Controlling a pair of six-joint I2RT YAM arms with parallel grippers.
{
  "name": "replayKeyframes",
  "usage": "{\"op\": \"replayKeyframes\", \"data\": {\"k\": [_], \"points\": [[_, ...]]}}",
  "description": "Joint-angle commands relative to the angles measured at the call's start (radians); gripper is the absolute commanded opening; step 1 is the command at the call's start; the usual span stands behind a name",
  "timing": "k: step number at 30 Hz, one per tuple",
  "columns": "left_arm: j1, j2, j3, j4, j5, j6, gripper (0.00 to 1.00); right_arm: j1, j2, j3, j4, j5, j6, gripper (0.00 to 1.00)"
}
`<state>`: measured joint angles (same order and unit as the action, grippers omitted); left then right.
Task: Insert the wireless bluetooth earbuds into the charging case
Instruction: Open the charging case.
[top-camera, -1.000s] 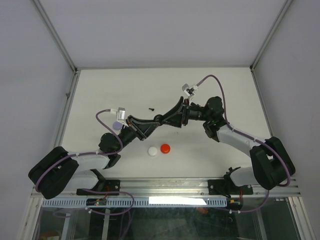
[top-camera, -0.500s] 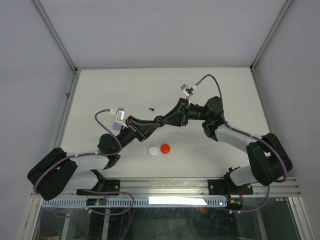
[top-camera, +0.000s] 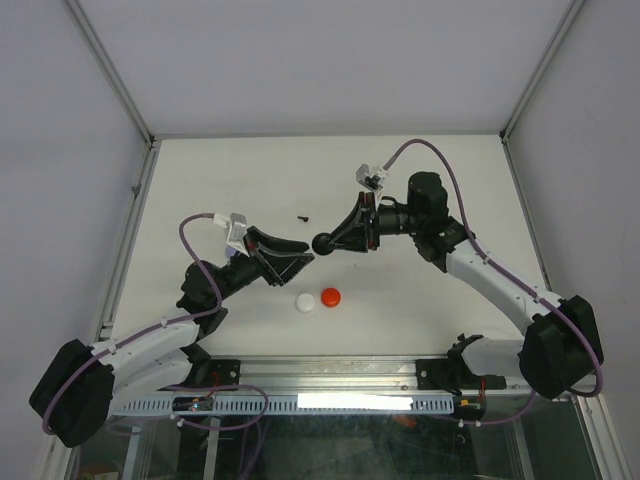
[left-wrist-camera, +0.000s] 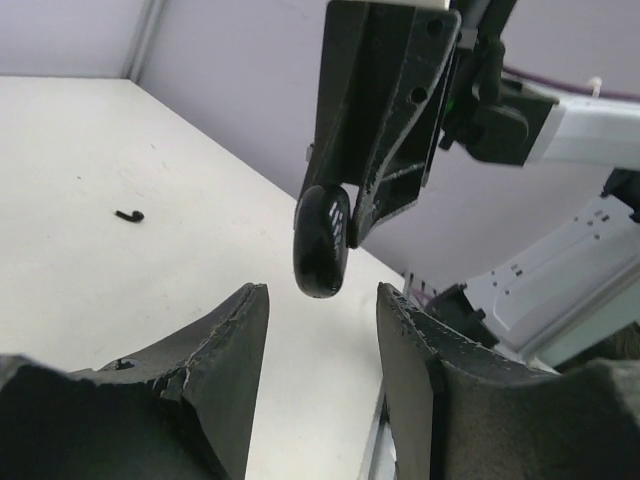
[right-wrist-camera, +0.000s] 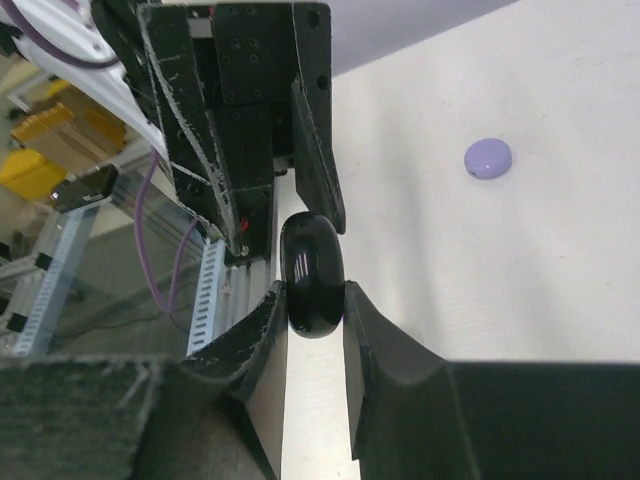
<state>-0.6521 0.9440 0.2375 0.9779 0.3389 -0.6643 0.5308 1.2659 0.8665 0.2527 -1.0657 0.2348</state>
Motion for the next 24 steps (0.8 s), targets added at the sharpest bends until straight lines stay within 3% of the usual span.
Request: {"op": "replayKeyframes", "data": {"k": [1, 9, 24], "points": [[0.011, -0.047, 0.099, -0.218, 0.133, 0.153, 0.48, 0.034, -0.049, 0.117, -0.334, 0.059, -0.251, 0.00], [0.013, -0.045, 0.195, -0.378, 0.202, 0.311, 0.49, 0.095, -0.043, 0.213, -0.533, 0.134, -0.371, 0.00], [0.013, 0.013, 0.224, -0.388, 0.308, 0.329, 0.38, 0.131, -0.062, 0.235, -0.543, 0.155, -0.385, 0.00]]}}
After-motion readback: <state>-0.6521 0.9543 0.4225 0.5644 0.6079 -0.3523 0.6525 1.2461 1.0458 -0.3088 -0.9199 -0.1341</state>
